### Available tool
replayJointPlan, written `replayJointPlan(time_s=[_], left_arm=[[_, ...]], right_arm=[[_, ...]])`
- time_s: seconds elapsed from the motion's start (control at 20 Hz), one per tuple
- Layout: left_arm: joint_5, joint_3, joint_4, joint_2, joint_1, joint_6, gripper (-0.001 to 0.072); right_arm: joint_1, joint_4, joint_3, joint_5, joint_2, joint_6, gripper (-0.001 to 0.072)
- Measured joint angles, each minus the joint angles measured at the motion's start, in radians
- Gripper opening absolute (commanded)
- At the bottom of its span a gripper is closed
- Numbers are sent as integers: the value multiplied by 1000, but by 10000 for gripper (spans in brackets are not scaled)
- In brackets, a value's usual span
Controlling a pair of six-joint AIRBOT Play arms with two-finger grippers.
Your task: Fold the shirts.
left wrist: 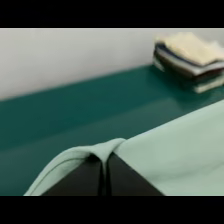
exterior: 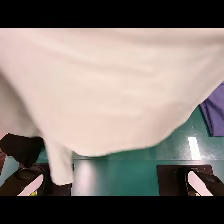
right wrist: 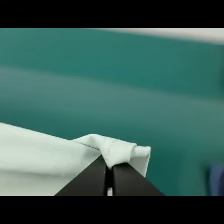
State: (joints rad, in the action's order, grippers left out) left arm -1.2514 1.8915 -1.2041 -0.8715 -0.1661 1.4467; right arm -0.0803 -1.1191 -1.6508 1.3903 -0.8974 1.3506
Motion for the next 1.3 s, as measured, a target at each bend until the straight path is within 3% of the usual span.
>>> replayJointPlan(time_s=[0.15,0.25,0.45,0.7,0.75,0.8,0.85,1.0,1.3], left_arm=[[-107,-191,-1,-92,0,8,28],[-105,-365,-1,-167,1,6,27],[117,-622,0,-348,1,-41,28],[325,-563,-1,-621,1,-68,30],[342,-526,-2,-669,1,-68,188],[356,-489,-2,-706,1,-68,443],[367,-459,-2,-733,1,-67,498],[350,-369,-12,-776,5,-64,497],[57,-248,-13,-775,150,-58,497]], right_arm=[[45,-6,147,38,-96,21,16],[71,-10,241,32,-189,28,16],[98,-9,348,-87,-393,35,17],[108,-6,268,-211,-621,44,18],[108,-6,238,-221,-654,45,32],[108,-6,208,-224,-685,48,265],[108,-5,174,-225,-715,50,439],[100,2,91,-185,-768,53,439],[28,1,150,-62,-658,10,429]])
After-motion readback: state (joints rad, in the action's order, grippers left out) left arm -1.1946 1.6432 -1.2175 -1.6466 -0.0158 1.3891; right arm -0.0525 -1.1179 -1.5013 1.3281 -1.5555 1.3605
